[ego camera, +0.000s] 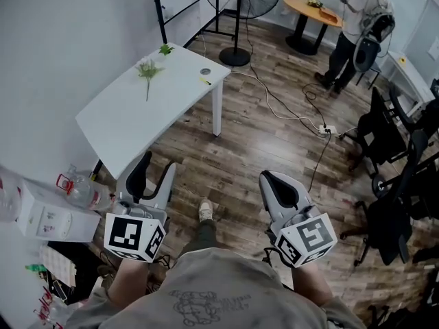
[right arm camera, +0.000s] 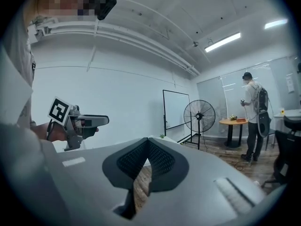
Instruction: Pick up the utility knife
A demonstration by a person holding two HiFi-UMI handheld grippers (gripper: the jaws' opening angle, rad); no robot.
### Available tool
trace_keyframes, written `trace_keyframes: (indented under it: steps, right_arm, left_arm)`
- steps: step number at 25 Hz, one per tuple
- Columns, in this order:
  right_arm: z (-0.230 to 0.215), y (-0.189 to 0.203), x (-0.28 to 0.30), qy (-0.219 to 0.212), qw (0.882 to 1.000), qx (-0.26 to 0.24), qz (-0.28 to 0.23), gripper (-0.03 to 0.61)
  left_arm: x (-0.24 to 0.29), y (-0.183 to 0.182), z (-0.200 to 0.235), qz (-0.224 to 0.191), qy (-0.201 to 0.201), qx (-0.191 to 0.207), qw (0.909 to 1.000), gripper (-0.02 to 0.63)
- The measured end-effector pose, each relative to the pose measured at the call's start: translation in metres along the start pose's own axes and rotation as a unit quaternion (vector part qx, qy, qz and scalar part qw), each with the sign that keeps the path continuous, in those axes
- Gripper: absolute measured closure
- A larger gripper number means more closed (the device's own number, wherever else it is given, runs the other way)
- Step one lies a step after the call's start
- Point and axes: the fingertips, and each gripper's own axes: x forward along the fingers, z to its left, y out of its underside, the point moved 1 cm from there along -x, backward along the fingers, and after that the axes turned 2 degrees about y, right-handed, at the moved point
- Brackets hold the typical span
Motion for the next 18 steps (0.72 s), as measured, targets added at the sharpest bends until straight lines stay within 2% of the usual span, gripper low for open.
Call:
trace_keyframes:
  steps: [9,14,18]
  right_arm:
    - [-0.038,-0.025,0.118,0.016,1.000,0.000,0.016,0.549]
    - [-0.066,-0.036,0.181,0.033,0.999,0.003,0.020,0.549]
    - [-0.084,-0.041,0.218,0.045,0.999,0.006,0.022,0.549]
  left_arm:
    - [0.104,-0.003,0.081,0.016,0.023,-0.001,0.9996,0.410]
    - [0.161,-0.010,0.123,0.003,0.044,-0.009,0.9990,0.410]
    - [0.196,-0.007,0.150,0.008,0.047,-0.004,0.9988,0.410]
